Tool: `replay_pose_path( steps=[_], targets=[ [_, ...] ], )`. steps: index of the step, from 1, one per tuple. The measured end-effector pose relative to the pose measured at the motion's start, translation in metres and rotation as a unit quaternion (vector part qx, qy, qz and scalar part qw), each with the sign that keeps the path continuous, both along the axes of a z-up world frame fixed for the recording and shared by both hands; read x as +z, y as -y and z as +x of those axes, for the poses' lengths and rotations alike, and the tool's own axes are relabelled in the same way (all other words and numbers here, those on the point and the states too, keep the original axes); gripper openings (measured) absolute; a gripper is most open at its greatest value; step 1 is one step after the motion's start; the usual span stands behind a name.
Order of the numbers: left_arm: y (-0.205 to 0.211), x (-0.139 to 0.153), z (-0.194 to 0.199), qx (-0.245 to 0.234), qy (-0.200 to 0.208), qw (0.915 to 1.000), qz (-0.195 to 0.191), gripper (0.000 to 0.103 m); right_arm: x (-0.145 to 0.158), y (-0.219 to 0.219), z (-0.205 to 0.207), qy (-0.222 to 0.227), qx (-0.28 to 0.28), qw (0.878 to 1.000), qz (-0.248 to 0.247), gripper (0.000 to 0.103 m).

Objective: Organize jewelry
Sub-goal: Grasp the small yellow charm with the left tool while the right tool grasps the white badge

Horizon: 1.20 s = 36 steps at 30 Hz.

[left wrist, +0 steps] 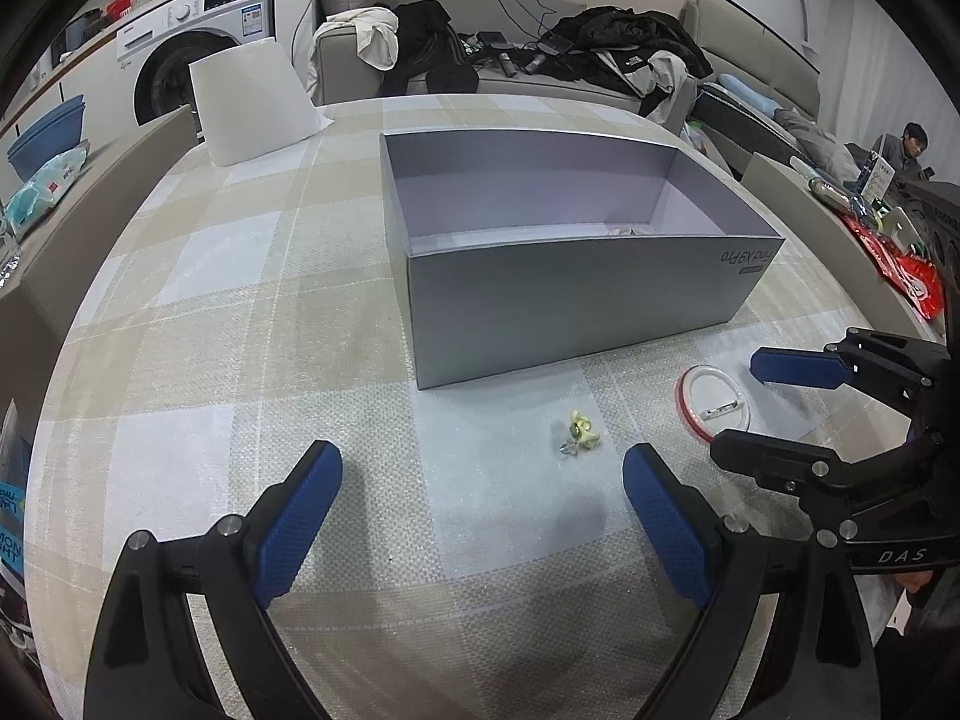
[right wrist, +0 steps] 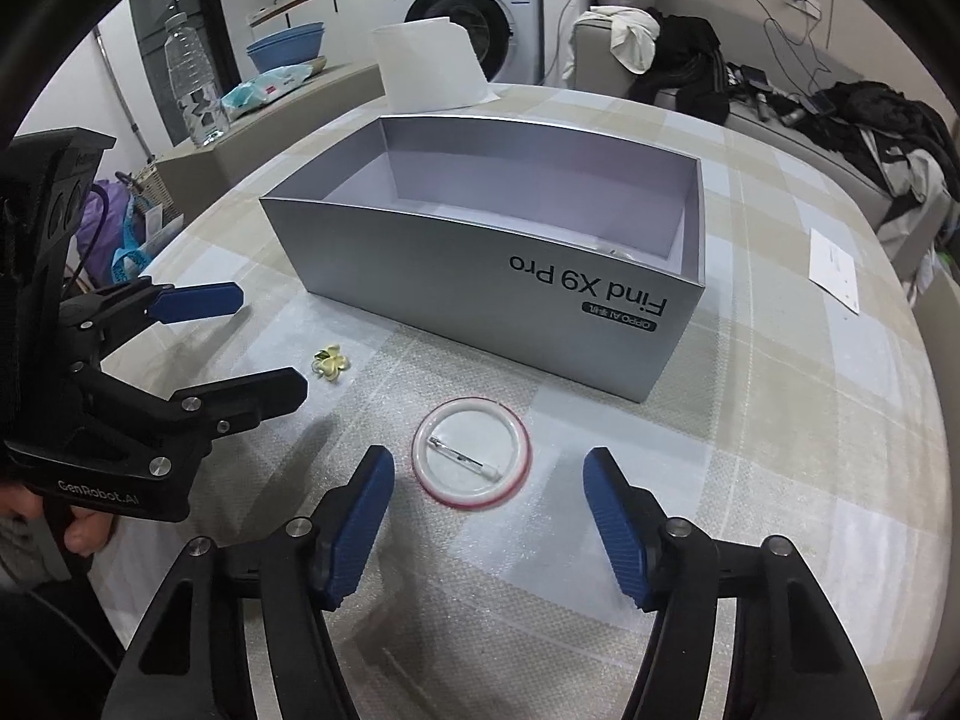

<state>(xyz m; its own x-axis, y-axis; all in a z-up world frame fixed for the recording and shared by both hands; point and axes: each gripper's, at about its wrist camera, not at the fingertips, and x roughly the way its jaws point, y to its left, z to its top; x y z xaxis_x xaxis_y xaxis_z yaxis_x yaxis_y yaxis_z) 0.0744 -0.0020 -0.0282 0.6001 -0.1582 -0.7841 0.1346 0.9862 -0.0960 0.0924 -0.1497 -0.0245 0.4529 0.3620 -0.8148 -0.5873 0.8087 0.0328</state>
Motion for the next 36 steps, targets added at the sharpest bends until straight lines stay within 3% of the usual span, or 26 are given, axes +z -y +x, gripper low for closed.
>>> replay_pose_path(
  steps=[6,12,15,23,26,28,33,36],
  targets=[
    [0.003,-0.001,-0.001,-0.006,-0.005,1.0,0.0,0.092,-0.001,-0.003,-0.001,0.011,0.006,1.0,-0.016,0.063],
    [0.004,-0.001,0.002,-0.013,-0.005,0.9999,0.004,0.092,-0.001,-0.01,-0.001,0.022,0.015,0.999,-0.028,0.054],
    [0.004,-0.002,0.001,-0.017,-0.006,0.9998,0.005,0.092,-0.001,-0.01,-0.002,0.025,0.021,0.999,-0.024,0.04],
    [0.009,0.003,-0.003,-0.042,0.009,0.9991,0.003,0.09,0.004,-0.005,-0.003,0.027,0.018,0.999,0.001,0.04],
    [0.016,0.005,-0.005,-0.067,0.017,0.9976,0.006,0.073,0.009,-0.001,-0.006,0.031,0.017,0.999,0.022,0.04],
    [0.02,0.005,-0.003,-0.08,0.015,0.9966,0.007,0.053,0.013,0.002,-0.006,0.036,0.014,0.999,0.031,0.04],
    [0.023,0.004,0.007,-0.085,0.01,0.996,0.023,0.017,0.018,0.007,-0.005,0.042,0.003,0.998,0.043,0.04],
    [0.026,0.004,0.007,-0.091,0.012,0.9955,0.026,0.008,0.018,0.01,-0.005,0.042,0.0,0.998,0.044,0.04]
  ],
)
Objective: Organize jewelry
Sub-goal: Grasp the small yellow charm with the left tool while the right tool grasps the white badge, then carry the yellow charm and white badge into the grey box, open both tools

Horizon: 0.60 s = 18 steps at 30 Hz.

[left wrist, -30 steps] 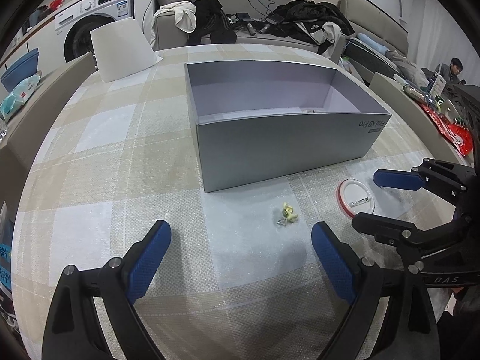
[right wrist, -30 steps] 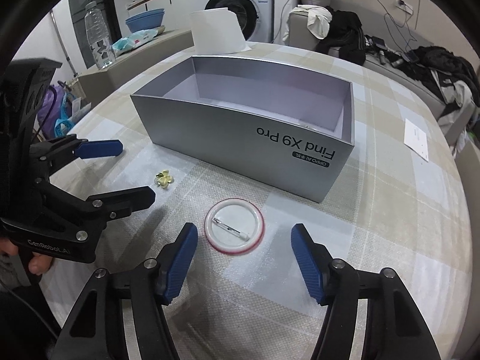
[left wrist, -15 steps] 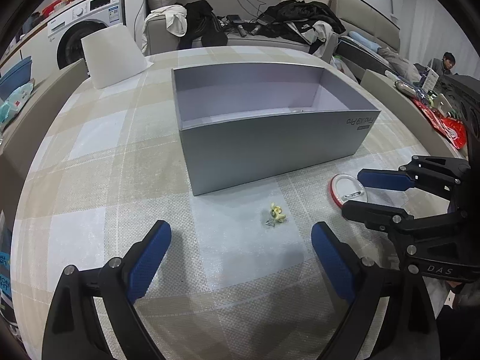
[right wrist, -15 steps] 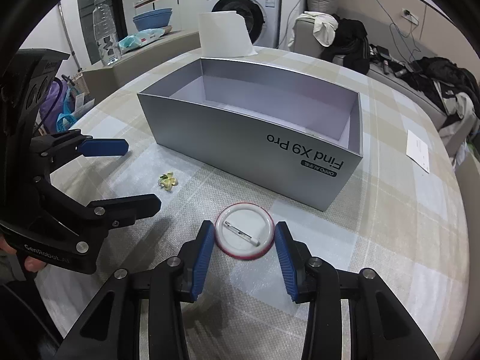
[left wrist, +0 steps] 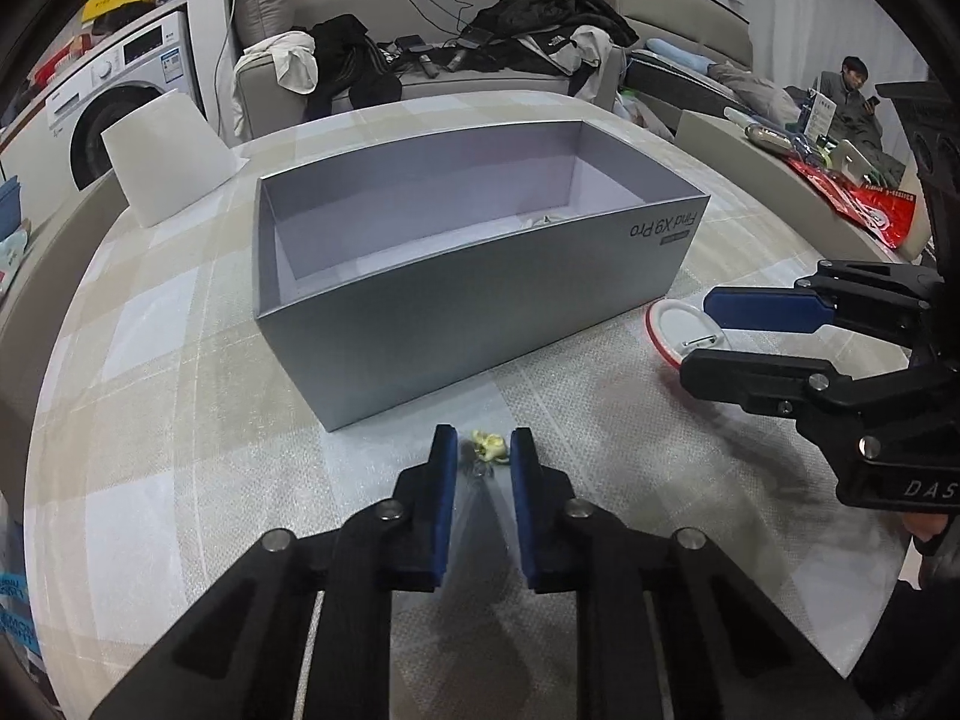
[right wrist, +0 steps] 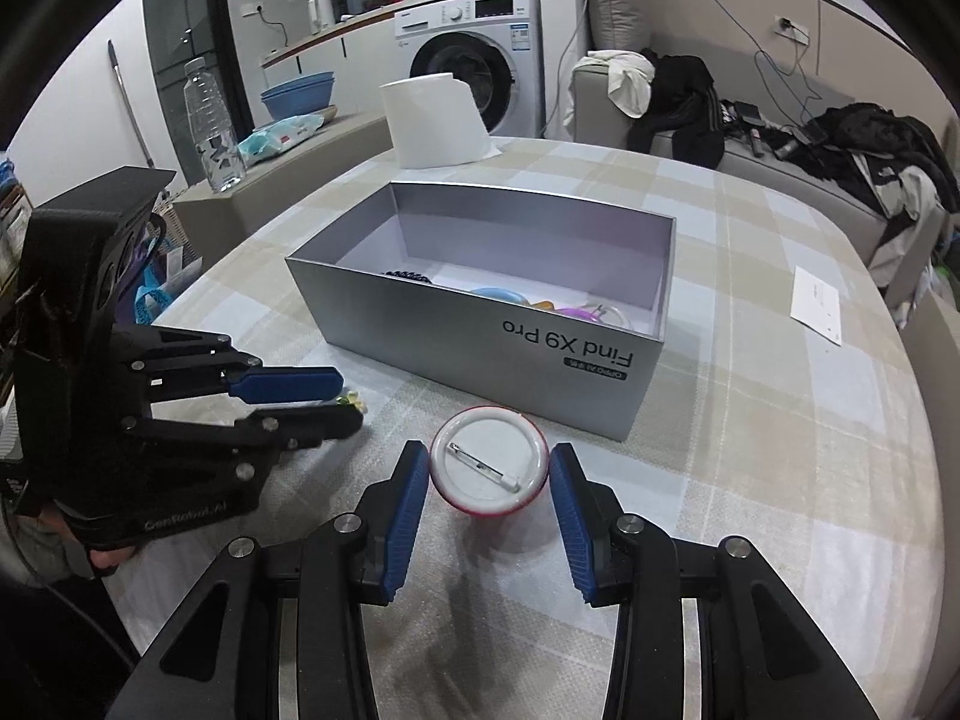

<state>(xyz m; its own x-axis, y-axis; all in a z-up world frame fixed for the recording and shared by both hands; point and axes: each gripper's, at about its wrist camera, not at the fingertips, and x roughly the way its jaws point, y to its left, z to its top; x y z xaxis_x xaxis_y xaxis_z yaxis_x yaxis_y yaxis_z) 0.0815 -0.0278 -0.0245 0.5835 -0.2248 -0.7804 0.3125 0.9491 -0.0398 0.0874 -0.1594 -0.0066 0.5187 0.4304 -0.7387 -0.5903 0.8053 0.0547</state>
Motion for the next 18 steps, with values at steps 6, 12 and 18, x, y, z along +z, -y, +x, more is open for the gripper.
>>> replay_pose_path(
  steps=[6,12,18],
  targets=[
    [0.0,0.004,-0.004,-0.001,0.006,1.0,-0.007,0.008,0.001,0.007,0.001,0.0,-0.008,1.0,0.006,0.04],
    [-0.005,0.021,-0.012,0.005,0.04,0.9989,-0.023,0.008,0.01,0.009,-0.005,0.014,-0.01,1.0,0.023,0.04],
    [-0.013,0.047,-0.014,0.022,0.083,0.9948,-0.055,0.008,0.028,0.016,-0.012,0.046,-0.014,0.997,0.054,0.04]
  ],
)
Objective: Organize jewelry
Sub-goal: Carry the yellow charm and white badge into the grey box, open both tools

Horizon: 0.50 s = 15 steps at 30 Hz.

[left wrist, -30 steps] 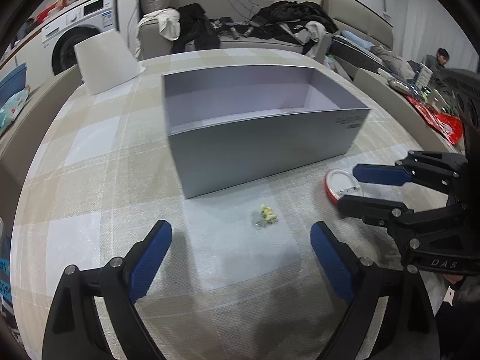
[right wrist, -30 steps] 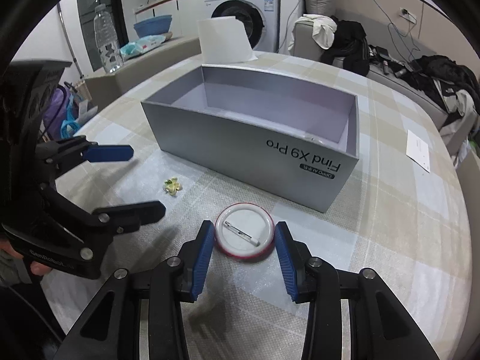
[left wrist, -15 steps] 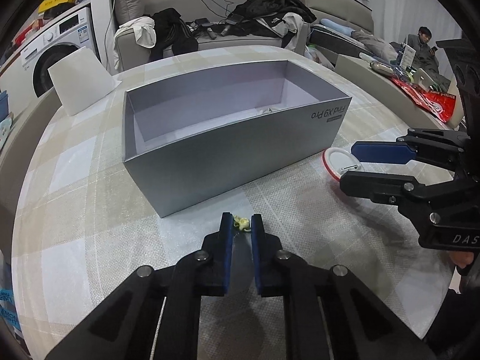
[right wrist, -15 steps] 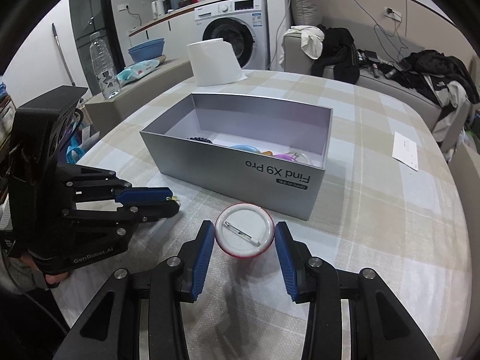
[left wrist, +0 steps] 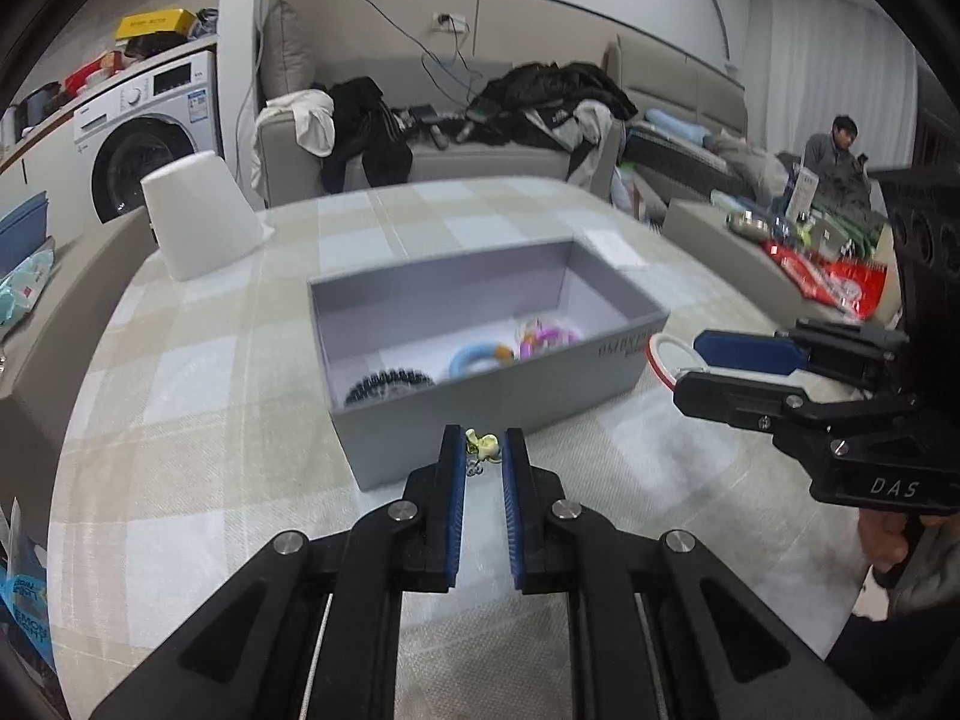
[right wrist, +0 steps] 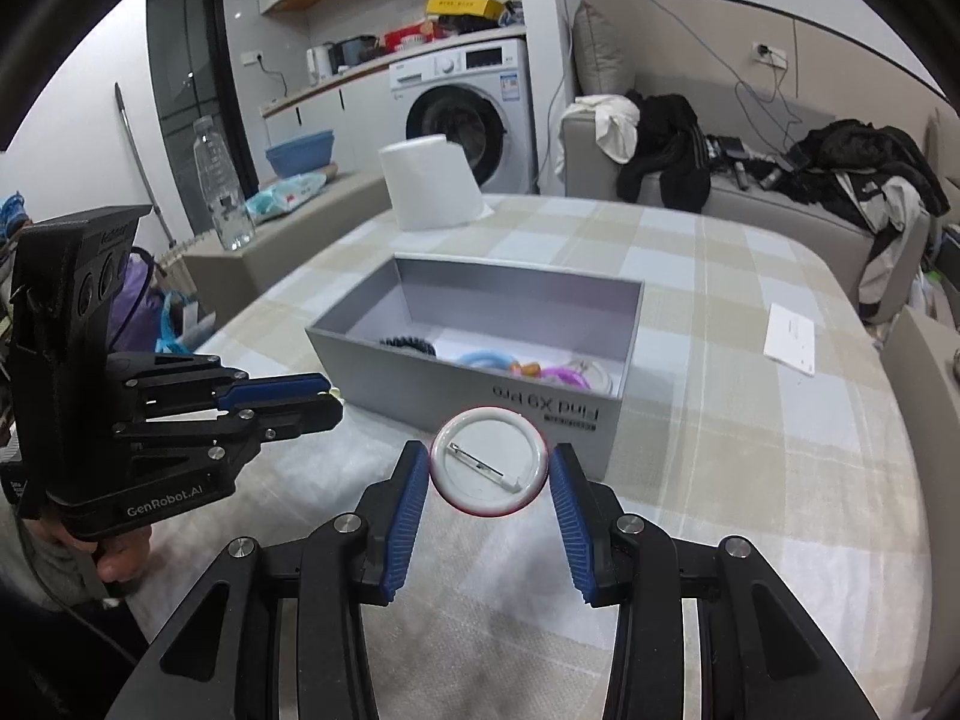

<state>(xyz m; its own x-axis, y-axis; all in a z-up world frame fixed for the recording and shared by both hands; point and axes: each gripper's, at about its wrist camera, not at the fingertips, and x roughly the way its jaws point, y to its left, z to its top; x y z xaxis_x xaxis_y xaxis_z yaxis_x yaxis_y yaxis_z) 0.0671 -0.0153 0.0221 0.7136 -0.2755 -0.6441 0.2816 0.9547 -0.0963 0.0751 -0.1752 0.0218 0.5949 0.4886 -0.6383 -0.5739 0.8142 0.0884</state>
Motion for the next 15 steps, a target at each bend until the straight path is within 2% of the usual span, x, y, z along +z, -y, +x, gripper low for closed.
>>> replay_pose_path(
  steps=[8,15],
  targets=[
    [-0.007,0.018,0.014,0.028,0.039,0.9987,-0.017,0.008,0.025,0.009,0.01,0.036,-0.028,0.998,0.035,0.04],
    [-0.01,0.013,0.031,0.045,0.039,0.9981,-0.016,0.008,0.032,0.012,0.026,0.04,-0.042,0.997,0.054,0.04]
  ],
)
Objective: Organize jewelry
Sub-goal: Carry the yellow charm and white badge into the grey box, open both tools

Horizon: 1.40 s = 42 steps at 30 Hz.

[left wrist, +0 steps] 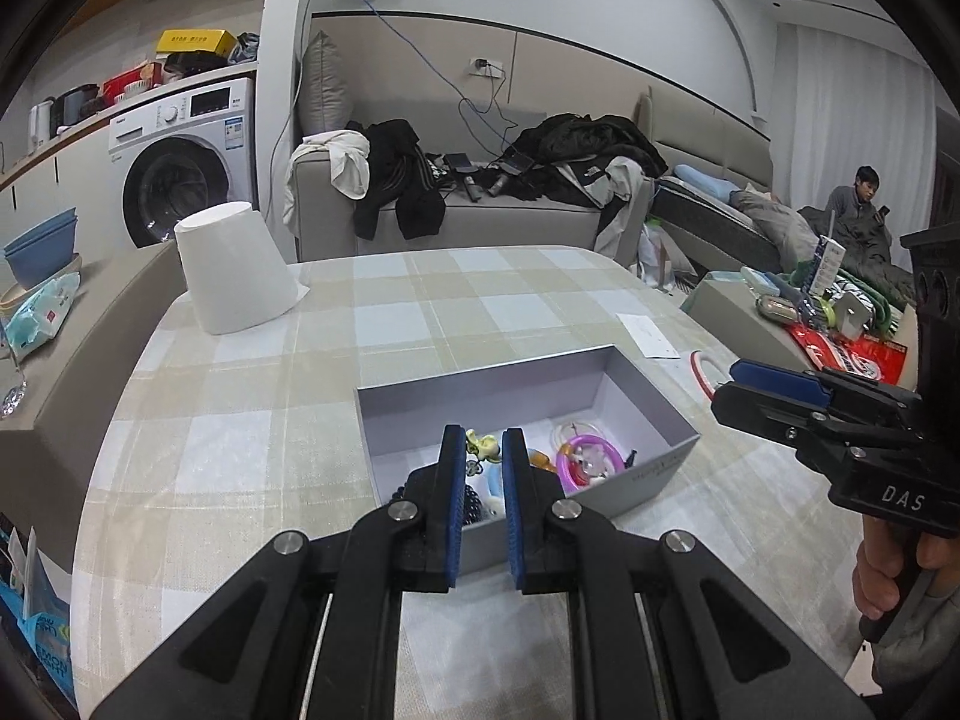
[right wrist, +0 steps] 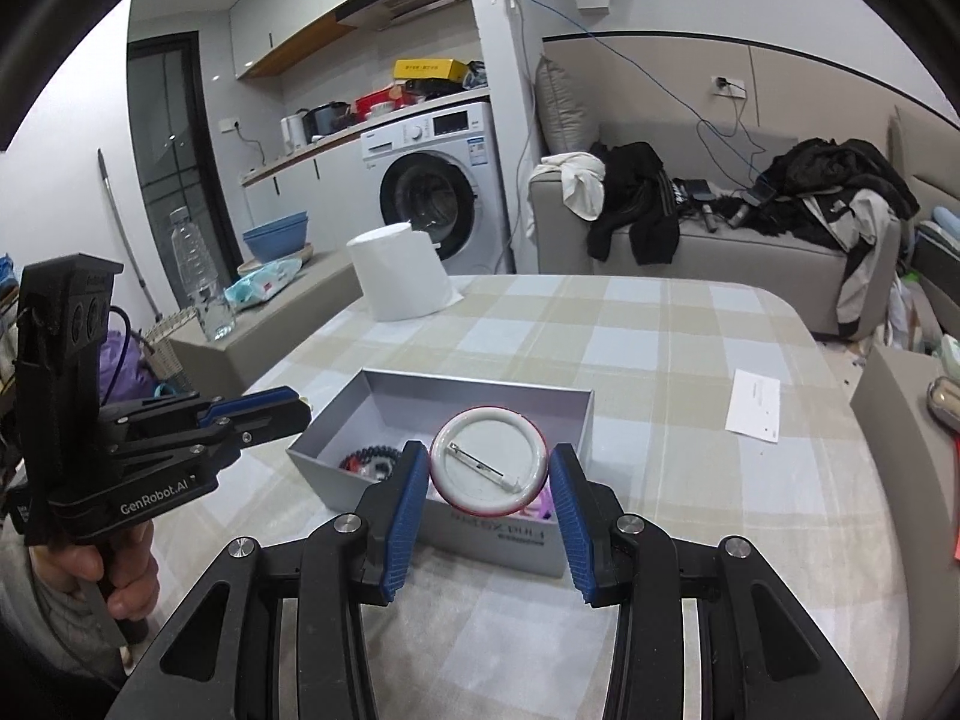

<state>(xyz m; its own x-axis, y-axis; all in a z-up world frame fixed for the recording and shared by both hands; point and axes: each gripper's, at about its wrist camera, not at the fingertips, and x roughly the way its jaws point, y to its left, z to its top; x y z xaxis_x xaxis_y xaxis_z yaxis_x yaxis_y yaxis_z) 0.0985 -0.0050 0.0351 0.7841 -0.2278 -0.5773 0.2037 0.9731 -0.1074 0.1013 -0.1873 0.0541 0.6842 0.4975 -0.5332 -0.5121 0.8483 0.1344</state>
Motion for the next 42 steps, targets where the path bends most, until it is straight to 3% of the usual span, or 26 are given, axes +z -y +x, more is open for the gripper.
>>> replay_pose_path(
  steps=[16,42],
  targets=[
    [-0.005,-0.016,0.018,0.05,-0.024,0.9984,0.011,0.008,-0.015,-0.014,0.026,-0.027,-0.007,1.0,0.011,0.04],
    [0.002,-0.023,0.025,0.055,-0.045,0.9972,0.023,0.008,-0.024,-0.018,0.034,-0.038,-0.013,0.999,0.004,0.042]
  ],
)
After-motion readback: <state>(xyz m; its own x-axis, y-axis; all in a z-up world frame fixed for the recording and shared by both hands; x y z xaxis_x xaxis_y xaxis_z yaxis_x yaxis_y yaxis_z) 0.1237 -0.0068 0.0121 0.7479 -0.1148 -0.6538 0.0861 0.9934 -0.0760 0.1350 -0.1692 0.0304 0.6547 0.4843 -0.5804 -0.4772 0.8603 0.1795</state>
